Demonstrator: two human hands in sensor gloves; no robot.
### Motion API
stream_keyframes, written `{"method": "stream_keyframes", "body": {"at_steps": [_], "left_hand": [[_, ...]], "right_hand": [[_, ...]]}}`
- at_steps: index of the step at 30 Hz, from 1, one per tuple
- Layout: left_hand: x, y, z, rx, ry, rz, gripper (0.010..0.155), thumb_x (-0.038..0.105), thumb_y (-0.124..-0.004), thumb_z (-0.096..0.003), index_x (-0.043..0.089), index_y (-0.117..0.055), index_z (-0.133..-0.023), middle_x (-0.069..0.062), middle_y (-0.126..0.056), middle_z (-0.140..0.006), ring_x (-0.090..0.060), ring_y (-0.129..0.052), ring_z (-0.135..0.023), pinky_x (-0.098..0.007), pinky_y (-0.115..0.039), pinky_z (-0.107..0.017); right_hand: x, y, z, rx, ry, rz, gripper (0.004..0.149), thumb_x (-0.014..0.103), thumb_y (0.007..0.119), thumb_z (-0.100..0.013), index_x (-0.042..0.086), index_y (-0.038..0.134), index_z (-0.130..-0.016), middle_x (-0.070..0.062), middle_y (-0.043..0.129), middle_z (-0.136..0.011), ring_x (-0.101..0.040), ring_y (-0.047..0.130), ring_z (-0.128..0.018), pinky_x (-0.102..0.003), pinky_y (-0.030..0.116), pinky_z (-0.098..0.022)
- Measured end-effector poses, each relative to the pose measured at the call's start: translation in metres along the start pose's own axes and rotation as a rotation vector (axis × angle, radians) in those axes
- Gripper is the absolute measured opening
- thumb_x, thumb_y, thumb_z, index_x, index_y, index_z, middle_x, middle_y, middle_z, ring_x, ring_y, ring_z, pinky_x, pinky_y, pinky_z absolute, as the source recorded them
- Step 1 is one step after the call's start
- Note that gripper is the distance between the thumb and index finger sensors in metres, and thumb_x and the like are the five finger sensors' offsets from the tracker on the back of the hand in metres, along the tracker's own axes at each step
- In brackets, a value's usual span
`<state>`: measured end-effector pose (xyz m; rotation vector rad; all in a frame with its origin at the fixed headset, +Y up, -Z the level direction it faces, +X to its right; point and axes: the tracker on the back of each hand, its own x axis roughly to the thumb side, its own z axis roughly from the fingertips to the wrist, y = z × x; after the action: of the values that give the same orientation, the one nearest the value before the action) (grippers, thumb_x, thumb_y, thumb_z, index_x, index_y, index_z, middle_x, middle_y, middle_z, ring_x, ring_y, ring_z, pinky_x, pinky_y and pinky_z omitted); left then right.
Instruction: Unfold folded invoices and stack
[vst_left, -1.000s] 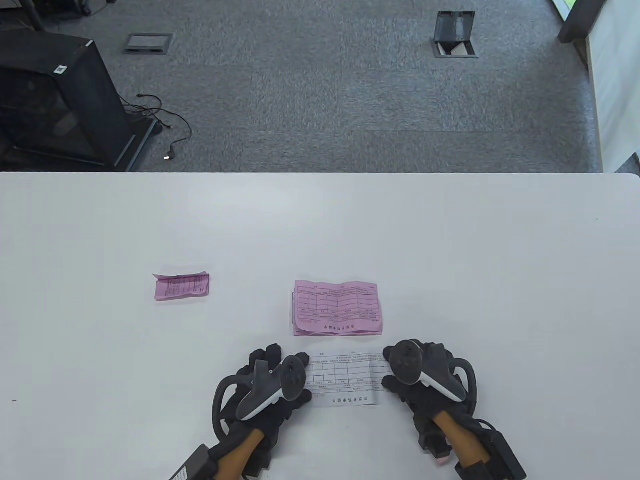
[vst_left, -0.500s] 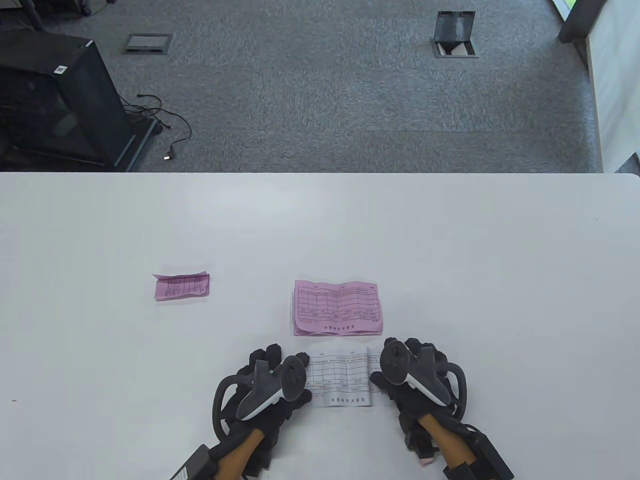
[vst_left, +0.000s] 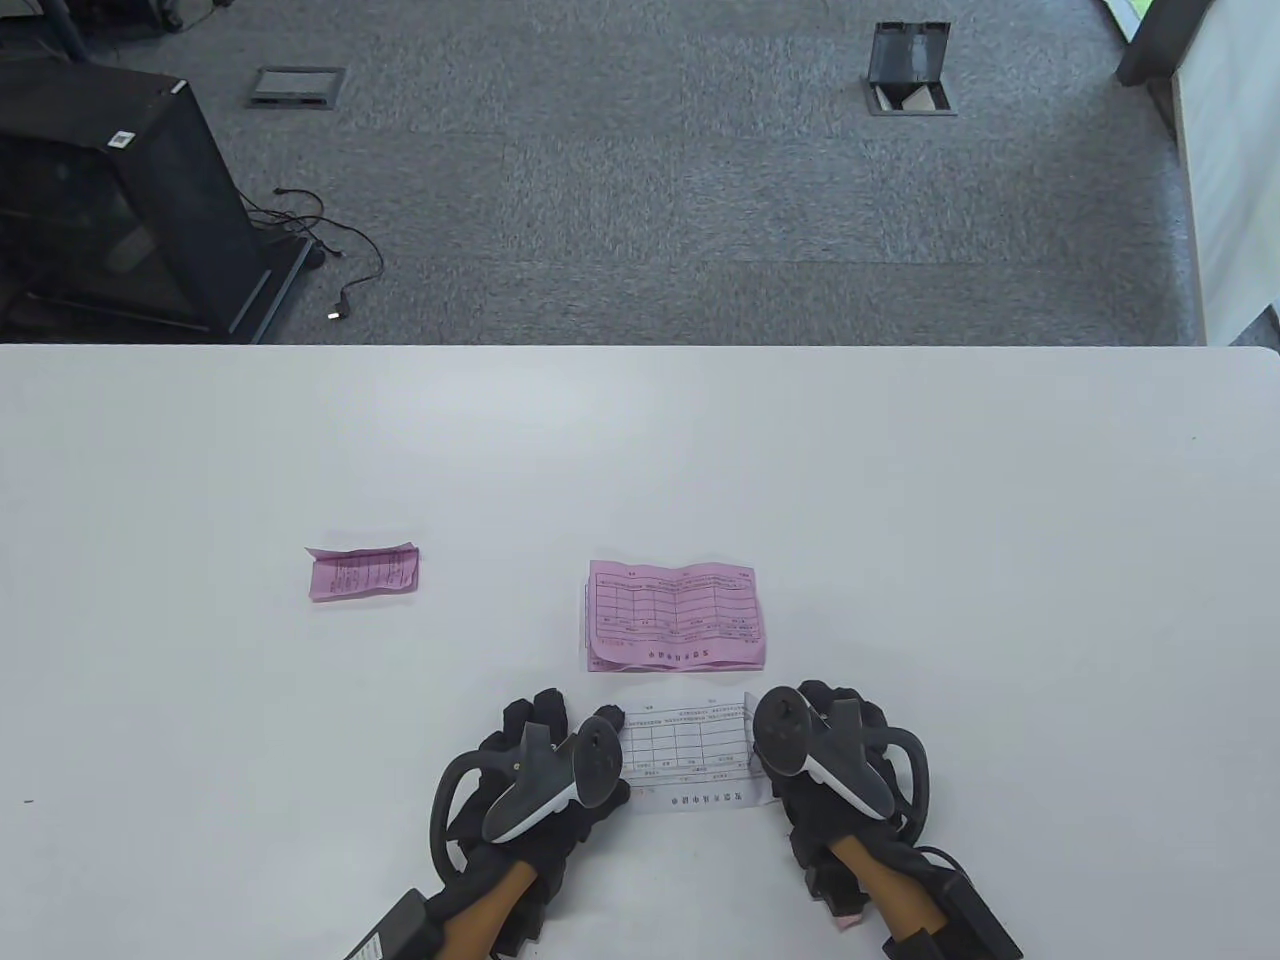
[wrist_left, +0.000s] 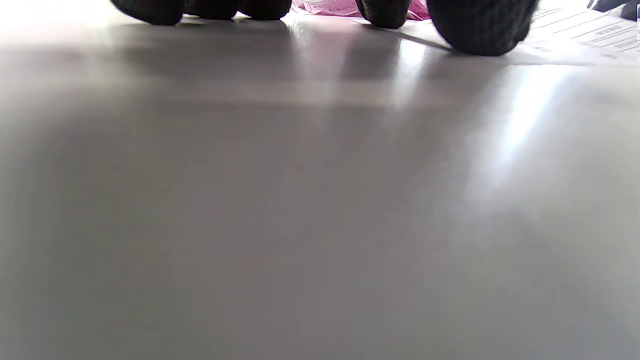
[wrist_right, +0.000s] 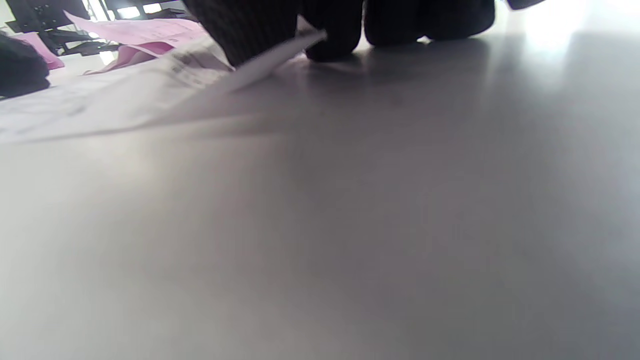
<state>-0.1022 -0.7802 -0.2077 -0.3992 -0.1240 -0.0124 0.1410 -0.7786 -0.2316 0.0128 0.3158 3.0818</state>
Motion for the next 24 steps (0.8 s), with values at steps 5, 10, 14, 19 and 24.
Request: {"method": "stream_keyframes", "body": {"at_steps": [5, 10, 14, 19, 24], "left_hand": [[0.000, 0.000, 0.000, -0.002, 0.000, 0.000, 0.073, 0.061, -0.067, -0.0468, 0.046, -0.036, -0.111, -0.019, -0.025, -0.121, -0.048, -0.029, -0.107, -0.062, -0.042, -0.076], [0.000, 0.000, 0.000, -0.002, 0.000, -0.001, 0.073, 0.061, -0.066, -0.0469, 0.045, -0.036, -0.111, -0.019, -0.025, -0.121, -0.048, -0.029, -0.107, -0.062, -0.042, -0.076], [0.000, 0.000, 0.000, -0.002, 0.000, -0.001, 0.073, 0.061, -0.066, -0.0469, 0.046, -0.035, -0.111, -0.019, -0.025, -0.121, -0.048, -0.029, -0.107, -0.062, -0.042, -0.076], [0.000, 0.000, 0.001, -0.002, -0.002, 0.000, 0.073, 0.061, -0.066, -0.0470, 0.045, -0.036, -0.112, -0.019, -0.025, -0.121, -0.048, -0.029, -0.107, -0.062, -0.042, -0.076], [-0.001, 0.000, 0.001, 0.001, 0.000, 0.017, 0.073, 0.060, -0.068, -0.0469, 0.044, -0.037, -0.112, -0.018, -0.026, -0.122, -0.047, -0.030, -0.108, -0.061, -0.043, -0.077]], "right_hand": [[0.000, -0.001, 0.001, -0.012, 0.021, 0.008, 0.037, 0.042, 0.068, -0.053, 0.018, 0.065, -0.081, -0.011, 0.055, -0.105, -0.041, 0.056, -0.095, -0.064, 0.048, -0.070], [-0.002, -0.001, 0.002, -0.011, 0.036, -0.032, 0.037, 0.046, 0.068, -0.052, 0.018, 0.068, -0.077, -0.010, 0.055, -0.105, -0.041, 0.055, -0.095, -0.064, 0.048, -0.070], [-0.007, -0.001, 0.002, 0.003, 0.025, -0.128, 0.037, 0.044, 0.069, -0.053, 0.018, 0.070, -0.079, -0.013, 0.053, -0.106, -0.044, 0.051, -0.096, -0.065, 0.045, -0.071], [-0.016, -0.003, 0.002, -0.044, 0.047, -0.343, 0.036, 0.041, 0.072, -0.049, 0.018, 0.073, -0.077, -0.013, 0.058, -0.103, -0.045, 0.051, -0.096, -0.065, 0.046, -0.070], [-0.014, -0.005, 0.004, -0.070, -0.030, -0.507, 0.037, 0.039, 0.075, -0.046, 0.017, 0.076, -0.075, -0.011, 0.067, -0.098, -0.042, 0.059, -0.093, -0.065, 0.049, -0.068]]}}
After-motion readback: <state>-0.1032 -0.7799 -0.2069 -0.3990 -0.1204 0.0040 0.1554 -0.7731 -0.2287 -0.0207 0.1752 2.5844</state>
